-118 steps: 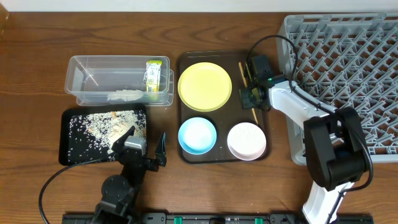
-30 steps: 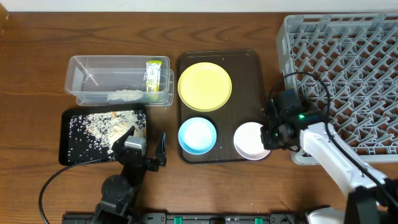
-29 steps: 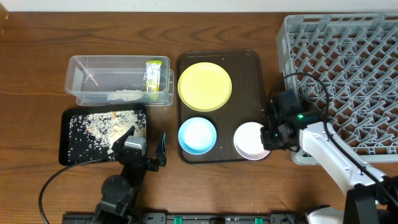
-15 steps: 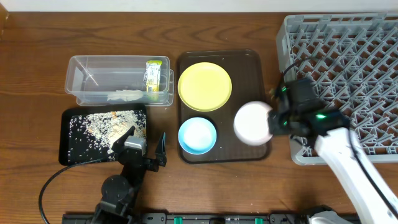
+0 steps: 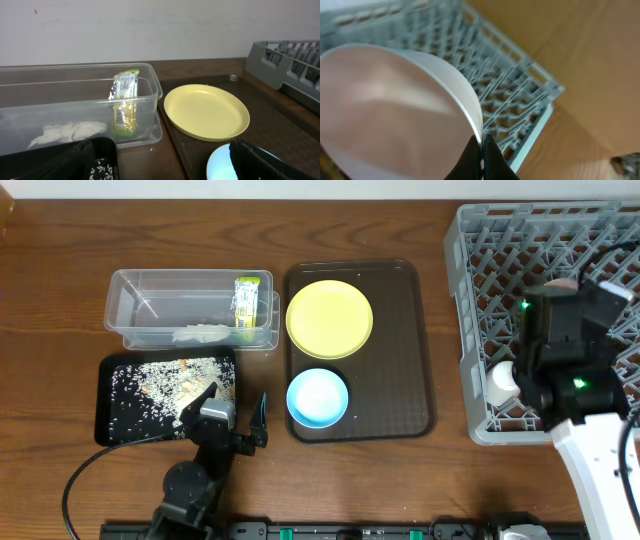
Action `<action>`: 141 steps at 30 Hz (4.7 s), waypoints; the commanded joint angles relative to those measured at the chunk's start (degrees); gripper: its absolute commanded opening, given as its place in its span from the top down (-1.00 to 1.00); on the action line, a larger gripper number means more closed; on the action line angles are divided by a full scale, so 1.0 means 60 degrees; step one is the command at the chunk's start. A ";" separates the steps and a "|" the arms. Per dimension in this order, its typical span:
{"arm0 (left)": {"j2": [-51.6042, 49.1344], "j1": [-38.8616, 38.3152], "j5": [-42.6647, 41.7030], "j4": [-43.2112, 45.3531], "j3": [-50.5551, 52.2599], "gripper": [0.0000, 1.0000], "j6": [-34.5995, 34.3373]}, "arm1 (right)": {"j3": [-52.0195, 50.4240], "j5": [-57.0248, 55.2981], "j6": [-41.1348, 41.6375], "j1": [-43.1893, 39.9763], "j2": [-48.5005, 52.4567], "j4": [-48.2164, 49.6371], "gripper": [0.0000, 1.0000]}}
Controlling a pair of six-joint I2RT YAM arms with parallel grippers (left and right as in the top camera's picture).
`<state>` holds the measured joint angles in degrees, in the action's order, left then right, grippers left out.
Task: Sort waste into correct bins and load items into the dishwasher rack
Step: 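Lift the white bowl and stand it upright in the dish rack, then reach the right gripper to the blue bowl and grasp its rim, then carry the blue bowl into the dish rack and release it upright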
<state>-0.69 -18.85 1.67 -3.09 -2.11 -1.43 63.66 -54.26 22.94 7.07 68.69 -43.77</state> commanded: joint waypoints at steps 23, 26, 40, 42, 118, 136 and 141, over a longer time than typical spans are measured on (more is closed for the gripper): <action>0.0076 0.0051 0.0040 -0.0142 0.0313 -0.77 0.0091 | 0.0040 -0.2557 -0.3945 0.1020 0.4787 0.3748 0.97; 0.0076 0.0051 0.0044 -0.0142 0.0313 -0.77 0.0091 | 0.0040 -0.2557 -0.3949 0.1249 0.5085 0.3625 0.98; 0.0076 0.0051 0.0040 -0.0142 0.0313 -0.77 0.0091 | 0.0062 -0.2393 -0.3942 0.2382 0.5198 0.2969 0.11; 0.0076 0.0051 0.0040 -0.0142 0.0313 -0.77 0.0091 | 0.0073 -0.1778 -0.3942 0.2561 0.4885 0.2940 -0.11; 0.0076 0.0051 0.0040 -0.0142 0.0313 -0.77 0.0091 | 0.0066 -0.1916 -0.2951 -0.1479 0.4674 0.2860 0.98; 0.0076 0.0051 0.0040 -0.0142 0.0313 -0.77 0.0091 | 0.0066 -0.2335 -0.3493 0.0561 0.4892 0.2856 0.98; 0.0076 0.0051 0.0040 -0.0142 0.0313 -0.77 0.0091 | 0.0069 -0.3231 -0.3778 0.0306 0.4860 0.3217 0.98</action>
<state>-0.67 -18.85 1.67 -3.05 -2.09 -1.43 64.01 -70.37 2.07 9.65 97.34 -25.36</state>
